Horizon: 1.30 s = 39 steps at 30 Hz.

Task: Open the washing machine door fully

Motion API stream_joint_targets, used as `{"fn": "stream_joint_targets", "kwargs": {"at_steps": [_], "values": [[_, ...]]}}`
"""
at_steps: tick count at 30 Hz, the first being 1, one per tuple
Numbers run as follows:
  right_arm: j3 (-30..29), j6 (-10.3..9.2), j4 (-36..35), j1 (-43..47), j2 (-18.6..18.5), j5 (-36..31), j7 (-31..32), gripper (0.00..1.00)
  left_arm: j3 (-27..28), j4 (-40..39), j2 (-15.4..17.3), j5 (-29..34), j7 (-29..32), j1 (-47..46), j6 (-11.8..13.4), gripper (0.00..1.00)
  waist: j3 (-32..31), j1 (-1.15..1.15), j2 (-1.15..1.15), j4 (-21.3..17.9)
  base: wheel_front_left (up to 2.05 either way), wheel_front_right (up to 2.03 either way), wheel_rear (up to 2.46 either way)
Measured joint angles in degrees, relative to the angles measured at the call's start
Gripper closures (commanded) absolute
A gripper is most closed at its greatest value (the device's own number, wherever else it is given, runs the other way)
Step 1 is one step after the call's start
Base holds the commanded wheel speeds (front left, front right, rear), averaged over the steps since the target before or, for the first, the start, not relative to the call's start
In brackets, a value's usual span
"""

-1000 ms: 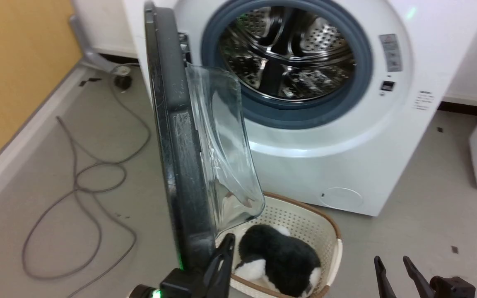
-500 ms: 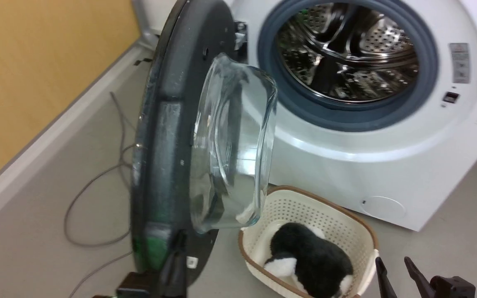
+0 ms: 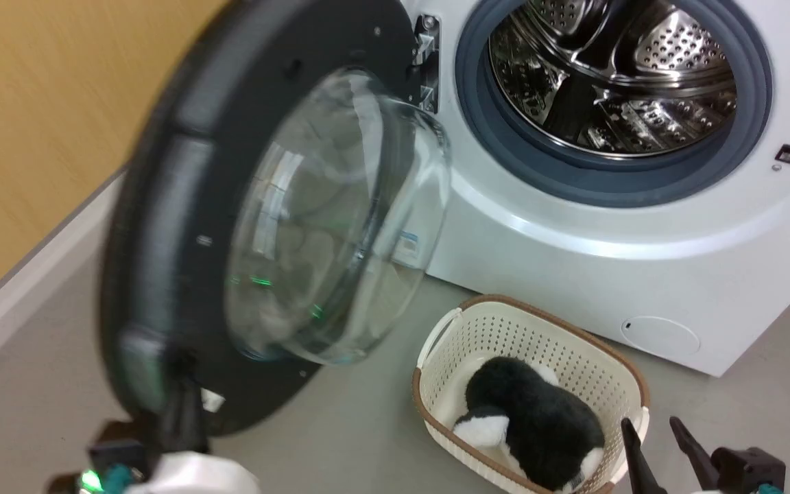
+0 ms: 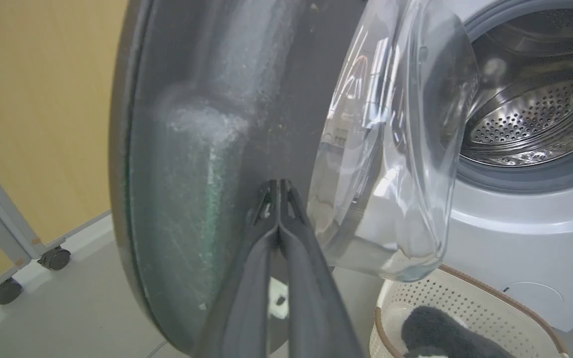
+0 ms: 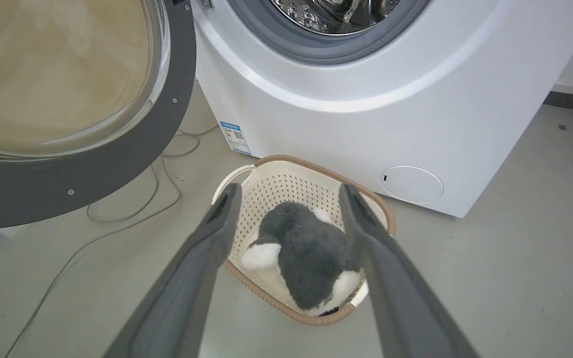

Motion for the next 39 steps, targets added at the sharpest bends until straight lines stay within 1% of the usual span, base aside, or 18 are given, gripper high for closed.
{"fn": "stream_joint_targets", "kwargs": {"at_steps": [6, 12, 18, 22, 24, 26, 28, 30, 32, 35, 36, 37, 38, 39], "values": [[-0.3, 0.0, -1.0, -0.7, 0.0, -0.5, 1.1, 0.0, 6.2, 9.0, 1.4, -4.1, -3.7, -6.5, -2.3, 1.0, 1.9, 0.0, 0.0, -0.7, 0.0, 0.0, 0.0], [-0.6, 0.0, -1.6, -1.8, 0.0, -1.1, 1.9, 0.0, 10.8, 18.4, 2.9, -7.5, -5.8, -13.9, -6.3, 1.0, 3.5, 0.0, 0.0, -1.9, 0.0, 0.0, 0.0], [-0.8, 0.0, -2.2, -2.1, 0.0, -1.5, 2.3, 0.0, 15.1, 27.2, 4.6, -9.2, -6.6, -20.2, -10.1, 1.0, 4.9, 0.0, 0.0, -3.1, 0.0, 0.0, 0.0], [-0.9, 0.0, -2.3, -3.0, 0.0, -1.8, 2.5, 0.0, 17.9, 32.7, 5.8, -9.2, -6.7, -24.1, -13.2, 1.0, 5.8, 0.0, 0.0, -3.6, 0.0, 0.0, 0.0], [-0.9, 0.0, -2.3, -3.1, 0.0, -2.0, 2.5, 0.0, 19.3, 34.1, 5.9, -8.5, -6.8, -25.4, -13.7, 1.0, 6.0, 0.0, 0.0, -3.8, 0.0, 0.0, 0.0], [-0.9, 0.0, -2.3, -3.2, 0.0, -2.0, 2.5, 0.0, 20.7, 35.9, 6.0, -7.8, -6.8, -26.4, -15.2, 1.0, 6.2, 0.0, 0.0, -3.9, 0.0, 0.0, 0.0], [-0.8, 0.0, -2.3, -3.2, 0.0, -2.0, 2.5, 0.0, 21.7, 37.2, 5.8, -6.7, -6.8, -27.1, -16.1, 1.0, 6.2, 0.0, 0.0, -4.1, 0.0, 0.0, 0.0], [-0.7, 0.0, -2.1, -3.2, 0.0, -2.0, 2.4, 0.0, 22.6, 37.2, 5.2, -5.3, -6.8, -27.0, -16.1, 1.0, 5.8, 0.0, 0.0, -4.2, 0.0, 0.0, 0.0], [-0.5, 0.0, -1.7, -3.2, 0.0, -2.0, 2.2, 0.0, 23.6, 37.2, 4.5, -4.1, -6.8, -26.9, -16.6, 1.0, 5.4, 0.0, 0.0, -4.4, 0.0, 0.0, 0.0], [-0.2, 0.0, -0.8, -3.2, 0.0, -1.4, 1.5, 0.0, 24.7, 35.2, 2.9, -2.2, -6.8, -24.5, -16.6, 1.0, 4.2, 0.0, 0.0, -4.7, 0.0, 0.0, 0.0], [-0.2, 0.0, -0.6, -3.2, 0.0, -1.3, 1.2, 0.0, 25.0, 34.7, 2.4, -1.7, -6.8, -23.4, -16.6, 0.93, 3.8, 0.0, 0.0, -4.8, 0.0, 0.0, 0.0], [-0.2, 0.0, -0.3, -3.1, 0.0, -1.1, 1.0, 0.0, 25.2, 33.9, 1.9, -1.0, -6.8, -21.9, -16.6, 0.6, 3.3, 0.0, 0.0, -4.9, 0.0, 0.0, 0.0], [0.0, 0.0, 0.0, -3.1, 0.0, -0.8, 0.9, 0.0, 25.3, 33.1, 1.5, -0.5, -6.8, -20.5, -16.6, 0.18, 2.8, 0.0, 0.0, -5.0, 0.0, 0.0, 0.0], [0.1, 0.0, 0.3, -3.1, 0.0, -0.8, 0.7, 0.0, 25.4, 32.0, 0.8, 0.0, -6.8, -18.9, -16.7, 0.0, 2.3, 0.0, 0.0, -5.1, 0.0, 0.0, 0.0]]}}
